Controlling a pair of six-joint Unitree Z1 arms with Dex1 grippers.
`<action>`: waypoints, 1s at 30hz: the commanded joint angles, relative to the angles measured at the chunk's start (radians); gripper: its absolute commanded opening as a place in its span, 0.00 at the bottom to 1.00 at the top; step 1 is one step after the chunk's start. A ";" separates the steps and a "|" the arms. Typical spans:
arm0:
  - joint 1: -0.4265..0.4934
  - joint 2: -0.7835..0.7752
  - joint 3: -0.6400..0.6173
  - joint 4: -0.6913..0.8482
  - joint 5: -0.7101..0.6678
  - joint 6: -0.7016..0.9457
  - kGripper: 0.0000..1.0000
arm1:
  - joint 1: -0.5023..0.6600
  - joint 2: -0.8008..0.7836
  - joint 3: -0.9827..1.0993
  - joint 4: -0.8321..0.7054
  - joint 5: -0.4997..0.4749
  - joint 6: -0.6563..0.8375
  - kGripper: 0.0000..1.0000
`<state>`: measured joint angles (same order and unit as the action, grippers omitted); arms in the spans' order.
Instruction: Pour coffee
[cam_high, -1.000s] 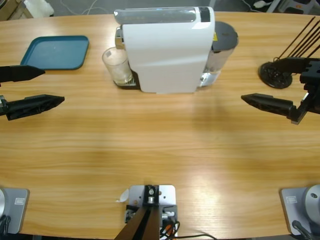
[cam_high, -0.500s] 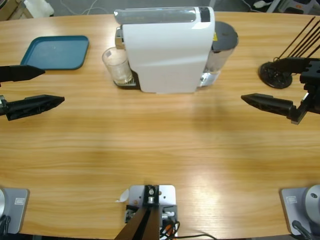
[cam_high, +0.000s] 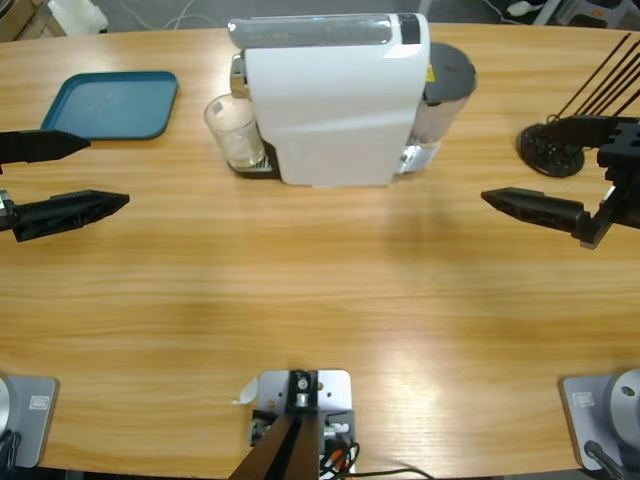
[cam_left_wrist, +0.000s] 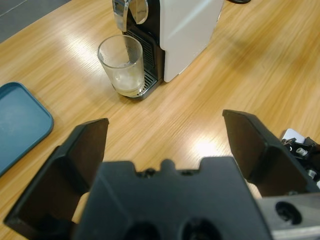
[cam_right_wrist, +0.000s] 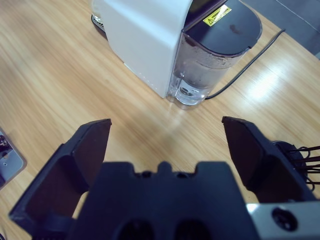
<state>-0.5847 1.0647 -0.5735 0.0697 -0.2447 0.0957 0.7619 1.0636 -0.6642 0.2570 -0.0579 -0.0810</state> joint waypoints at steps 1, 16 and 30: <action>0.011 0.024 0.030 -0.011 0.014 0.015 1.00 | 0.013 0.030 0.019 0.007 -0.019 0.014 1.00; 0.047 0.203 -0.077 0.001 0.042 0.120 1.00 | 0.016 0.057 0.025 0.004 -0.006 0.015 1.00; 0.072 0.592 -0.329 -0.010 -0.003 0.239 1.00 | 0.019 0.117 0.021 0.007 0.008 0.023 1.00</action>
<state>-0.5292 1.4882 -0.7970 0.0699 -0.2178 0.2979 0.7700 1.1222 -0.6641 0.2570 -0.0577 -0.0740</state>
